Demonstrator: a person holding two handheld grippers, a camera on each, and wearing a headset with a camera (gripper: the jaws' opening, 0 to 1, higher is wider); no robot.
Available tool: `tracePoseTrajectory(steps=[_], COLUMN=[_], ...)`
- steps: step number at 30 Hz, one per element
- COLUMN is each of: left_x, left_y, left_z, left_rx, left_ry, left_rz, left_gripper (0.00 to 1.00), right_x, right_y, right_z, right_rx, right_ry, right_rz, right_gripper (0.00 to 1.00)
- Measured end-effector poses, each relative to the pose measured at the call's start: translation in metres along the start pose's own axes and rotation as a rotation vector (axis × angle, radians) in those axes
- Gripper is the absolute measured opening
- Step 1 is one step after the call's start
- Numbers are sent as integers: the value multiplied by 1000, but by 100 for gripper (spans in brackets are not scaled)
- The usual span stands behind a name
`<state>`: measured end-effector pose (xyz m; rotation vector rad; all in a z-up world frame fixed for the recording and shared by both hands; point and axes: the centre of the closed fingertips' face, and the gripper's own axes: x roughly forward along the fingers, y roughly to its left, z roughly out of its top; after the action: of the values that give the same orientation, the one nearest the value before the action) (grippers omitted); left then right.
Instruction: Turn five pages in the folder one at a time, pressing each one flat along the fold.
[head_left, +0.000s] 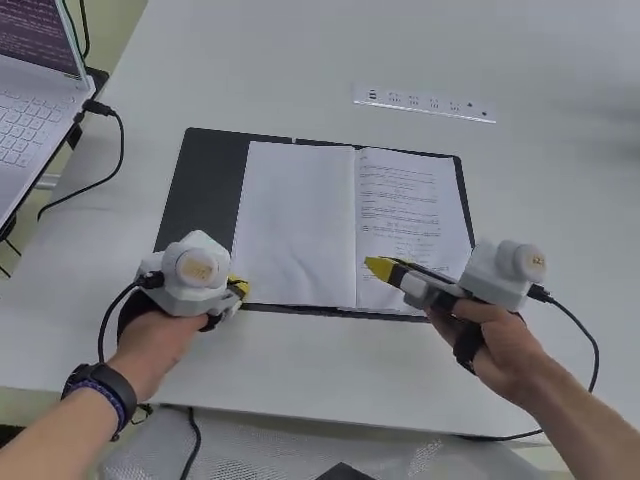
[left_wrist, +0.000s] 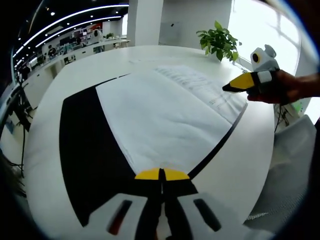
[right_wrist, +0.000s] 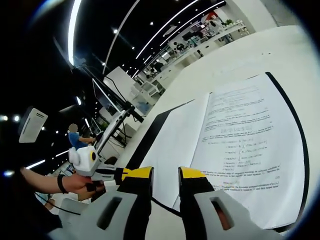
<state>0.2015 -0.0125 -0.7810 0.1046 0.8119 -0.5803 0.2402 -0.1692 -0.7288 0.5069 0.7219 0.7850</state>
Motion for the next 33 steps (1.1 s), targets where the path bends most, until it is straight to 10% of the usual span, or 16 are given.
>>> tracePoseTrajectory(steps=[10, 17, 33], left_x=[1, 2, 10], left_y=[1, 1, 5], left_z=[-1, 0, -2], left_rx=[3, -2, 13], left_ry=[8, -4, 5], left_rz=[-4, 11, 14], left_gripper=[0, 0, 0], right_x=[22, 44, 70], right_y=[-6, -9, -38], right_z=[13, 39, 32], right_rx=[-30, 26, 128], right_ry=[44, -36, -45], right_rz=[-4, -12, -82], right_gripper=[11, 6, 0])
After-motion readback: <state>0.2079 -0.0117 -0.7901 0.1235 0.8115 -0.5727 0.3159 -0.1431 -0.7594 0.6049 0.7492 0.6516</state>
